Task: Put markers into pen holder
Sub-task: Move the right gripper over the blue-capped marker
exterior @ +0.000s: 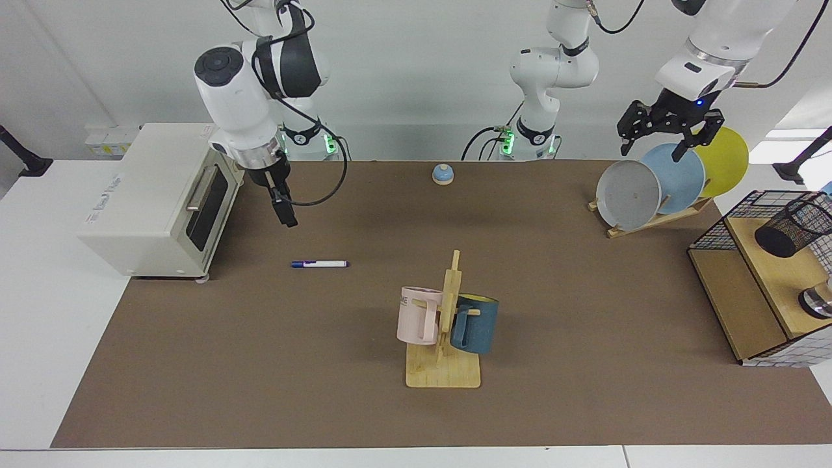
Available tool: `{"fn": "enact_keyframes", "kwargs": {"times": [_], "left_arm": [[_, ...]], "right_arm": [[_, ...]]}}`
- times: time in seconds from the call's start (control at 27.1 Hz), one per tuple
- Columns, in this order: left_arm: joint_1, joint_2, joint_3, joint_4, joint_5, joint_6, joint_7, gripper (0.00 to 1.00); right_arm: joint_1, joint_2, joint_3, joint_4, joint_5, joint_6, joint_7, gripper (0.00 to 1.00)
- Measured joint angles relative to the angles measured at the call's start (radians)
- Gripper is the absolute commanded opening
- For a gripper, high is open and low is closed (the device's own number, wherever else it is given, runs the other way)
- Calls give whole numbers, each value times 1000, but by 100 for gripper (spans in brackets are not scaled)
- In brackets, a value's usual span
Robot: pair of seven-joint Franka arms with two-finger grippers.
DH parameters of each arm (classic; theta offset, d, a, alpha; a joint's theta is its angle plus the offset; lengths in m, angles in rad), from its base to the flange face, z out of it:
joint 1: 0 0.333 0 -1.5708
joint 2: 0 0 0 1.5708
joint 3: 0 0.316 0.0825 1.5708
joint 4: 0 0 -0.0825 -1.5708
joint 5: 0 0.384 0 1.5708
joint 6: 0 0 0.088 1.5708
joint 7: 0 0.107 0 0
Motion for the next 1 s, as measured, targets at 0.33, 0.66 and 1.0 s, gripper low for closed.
{"fn": "enact_keyframes", "kwargs": {"times": [0.33,0.66,1.0], "left_arm": [[0,0,0,0,0,-1,0,100],[0,0,-4,0,0,-1,0,100],[0,0,-14,0,0,-2,0,100]], "right_arm": [[57,68,1,-124,1,244,138,100],[55,93,-9,-152,1,312,146,100],[56,136,-9,-214,1,434,146,100]]}}
